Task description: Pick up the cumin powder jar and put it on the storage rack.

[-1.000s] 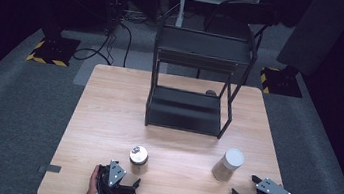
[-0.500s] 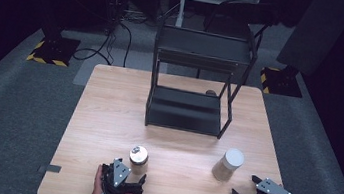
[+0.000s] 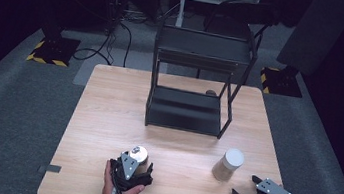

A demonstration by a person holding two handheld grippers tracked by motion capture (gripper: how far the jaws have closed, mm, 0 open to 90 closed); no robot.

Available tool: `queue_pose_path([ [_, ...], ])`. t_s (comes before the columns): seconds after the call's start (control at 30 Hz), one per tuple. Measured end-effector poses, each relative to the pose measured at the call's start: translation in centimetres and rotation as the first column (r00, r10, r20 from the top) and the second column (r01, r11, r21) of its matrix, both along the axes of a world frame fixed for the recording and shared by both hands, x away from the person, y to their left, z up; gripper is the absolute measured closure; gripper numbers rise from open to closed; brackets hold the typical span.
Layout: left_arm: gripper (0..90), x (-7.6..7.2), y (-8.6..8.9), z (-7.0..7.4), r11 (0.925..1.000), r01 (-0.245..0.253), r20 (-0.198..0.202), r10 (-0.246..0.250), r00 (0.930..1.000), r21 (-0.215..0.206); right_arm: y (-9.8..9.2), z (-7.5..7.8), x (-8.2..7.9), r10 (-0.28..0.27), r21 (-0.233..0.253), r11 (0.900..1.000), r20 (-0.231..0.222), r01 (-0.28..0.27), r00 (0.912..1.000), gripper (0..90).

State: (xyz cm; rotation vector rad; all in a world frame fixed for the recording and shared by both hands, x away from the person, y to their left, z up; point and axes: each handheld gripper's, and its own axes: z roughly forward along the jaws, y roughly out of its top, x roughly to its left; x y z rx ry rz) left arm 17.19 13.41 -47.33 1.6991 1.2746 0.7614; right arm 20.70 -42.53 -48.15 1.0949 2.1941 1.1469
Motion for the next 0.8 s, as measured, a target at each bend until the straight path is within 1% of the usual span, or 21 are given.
queue_pose_path([
  [0.07,7.0,0.14,-0.27,-0.06,0.9999,-0.014,0.006,0.014,0.9999,0.001,0.00,0.00,-0.01,0.000,0.000,1.000,0.000,0.000,1.0000,0.0],
  [0.1,8.0,0.31,-0.31,0.04,0.9999,-0.011,0.002,0.011,0.9999,0.006,-0.01,0.00,0.00,0.000,0.000,1.000,0.000,0.000,1.0000,0.0],
  [0.2,11.0,0.43,-0.67,0.07,0.9996,-0.020,0.015,0.020,0.9997,0.022,-0.03,0.00,0.01,0.002,0.000,1.000,0.000,-0.002,1.0000,0.0],
  [0.33,14.3,0.71,-0.62,0.06,0.9998,-0.020,0.012,0.020,0.9997,0.007,-0.04,0.00,0.01,0.003,0.000,1.000,0.000,-0.003,1.0000,0.0],
  [0.37,15.0,0.68,-0.72,0.02,0.9996,-0.023,0.015,0.023,0.9996,0.013,-0.05,0.01,0.02,0.004,0.000,1.000,-0.001,-0.004,1.0000,0.0],
  [0.43,19.2,0.78,-0.66,-0.02,0.9997,-0.013,0.008,0.012,0.9999,0.022,-0.05,0.01,0.02,0.004,-0.001,1.000,0.000,-0.004,1.0000,0.0],
  [0.5,21.9,0.79,-0.55,-0.18,0.9997,-0.016,0.007,0.015,0.9999,0.017,-0.06,0.01,0.02,0.004,0.000,1.000,0.000,-0.004,1.0000,0.0],
  [0.53,22.9,0.86,-0.38,-0.24,0.9999,-0.008,0.005,0.008,1.0000,0.011,-0.05,0.01,0.02,0.004,-0.001,1.000,0.000,-0.004,1.0000,0.0],
  [0.6,24.8,0.81,-0.33,-0.36,0.9999,-0.002,0.014,0.002,0.9999,0.017,-0.06,0.01,0.02,0.004,0.000,1.000,0.000,-0.004,1.0000,0.0],
  [0.63,27.5,0.79,-0.24,-0.43,0.9999,0.005,0.017,-0.005,0.9998,0.012,-0.05,0.01,0.01,0.004,-0.001,1.000,0.000,-0.004,1.0000,0.0],
  [0.67,30.1,0.73,-0.27,-0.48,0.9999,0.006,0.020,-0.006,0.9998,0.015,-0.05,0.01,0.01,0.004,-0.001,1.000,0.000,-0.004,1.0000,0.0],
  [0.8,30.4,0.72,-0.11,-0.63,0.9999,0.012,0.026,-0.012,0.9996,0.011,-0.02,-0.01,-0.05,0.004,-0.001,1.000,0.003,-0.004,1.0000,0.0],
])
